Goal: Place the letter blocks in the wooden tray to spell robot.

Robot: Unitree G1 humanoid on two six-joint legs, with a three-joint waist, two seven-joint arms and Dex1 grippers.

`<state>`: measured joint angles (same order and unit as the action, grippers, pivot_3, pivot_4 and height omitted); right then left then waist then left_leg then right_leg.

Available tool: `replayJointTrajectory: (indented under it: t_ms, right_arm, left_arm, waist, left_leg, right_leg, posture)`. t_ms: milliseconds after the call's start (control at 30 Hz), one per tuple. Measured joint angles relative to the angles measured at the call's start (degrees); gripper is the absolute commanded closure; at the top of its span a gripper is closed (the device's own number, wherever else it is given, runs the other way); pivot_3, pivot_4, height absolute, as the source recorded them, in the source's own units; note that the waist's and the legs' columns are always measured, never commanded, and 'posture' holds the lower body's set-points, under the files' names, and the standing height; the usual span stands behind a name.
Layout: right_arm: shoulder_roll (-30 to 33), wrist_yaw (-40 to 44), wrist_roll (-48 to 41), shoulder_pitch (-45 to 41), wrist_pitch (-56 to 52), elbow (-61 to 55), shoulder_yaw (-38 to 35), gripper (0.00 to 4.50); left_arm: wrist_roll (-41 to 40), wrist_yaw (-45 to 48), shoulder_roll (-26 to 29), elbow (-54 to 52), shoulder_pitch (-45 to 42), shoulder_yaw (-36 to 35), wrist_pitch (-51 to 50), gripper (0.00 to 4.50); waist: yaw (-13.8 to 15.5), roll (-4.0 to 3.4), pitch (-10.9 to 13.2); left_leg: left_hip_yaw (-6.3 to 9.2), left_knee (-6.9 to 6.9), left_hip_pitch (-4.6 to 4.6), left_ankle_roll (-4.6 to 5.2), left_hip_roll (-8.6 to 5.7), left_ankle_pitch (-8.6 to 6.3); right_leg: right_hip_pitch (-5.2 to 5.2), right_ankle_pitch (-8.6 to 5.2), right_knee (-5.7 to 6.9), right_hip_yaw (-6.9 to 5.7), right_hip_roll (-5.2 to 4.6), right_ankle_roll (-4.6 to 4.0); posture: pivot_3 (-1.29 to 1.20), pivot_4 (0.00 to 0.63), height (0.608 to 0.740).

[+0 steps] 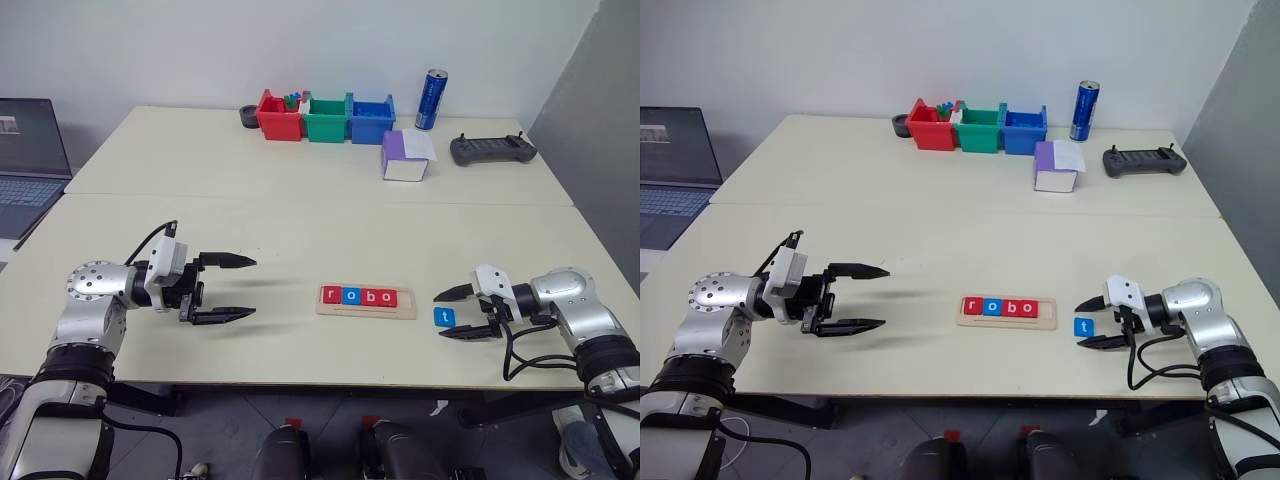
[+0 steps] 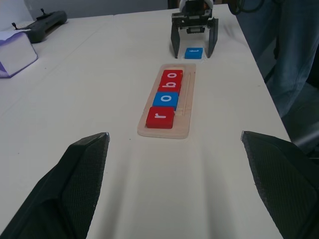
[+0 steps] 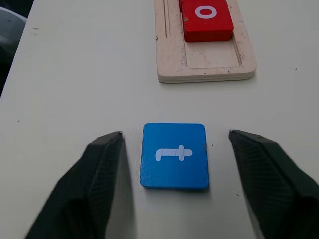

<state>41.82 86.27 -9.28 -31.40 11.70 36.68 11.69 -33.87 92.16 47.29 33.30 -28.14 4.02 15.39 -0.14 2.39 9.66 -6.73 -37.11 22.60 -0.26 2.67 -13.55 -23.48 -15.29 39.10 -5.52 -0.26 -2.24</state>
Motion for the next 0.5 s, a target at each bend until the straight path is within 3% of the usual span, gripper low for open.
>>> replayJointTrajectory:
  t_ms: [233,500]
  right_arm:
    - [4.05,0.69,-1.09,0.94,-5.1,-4.99,-1.76,0.33]
    - [1.87,-0.96,-0.44,2.47,-3.49,-3.41,-1.85,0.33]
  left_arm:
    - [0.02,0.0,-0.22,-0.07,-0.01,0.0,-0.12,0.0]
    - [0.02,0.0,-0.4,-1.32,0.1,0.02,-0.5,0.0]
  waist:
    - [0.06,-0.09,0.05]
    - [-0.01,-0.1,0.06]
  left_leg:
    - [0.0,0.03,0.07,0.0,-0.01,0.0]
    - [-0.01,0.03,0.05,0.0,-0.01,0.0]
  right_leg:
    - [-0.06,-0.03,-0.04,0.01,-0.01,-0.05]
    - [-0.06,-0.03,-0.02,-0.01,-0.01,-0.05]
  posture:
    - [0.0,0.15,0.74]
    - [0.0,0.15,0.74]
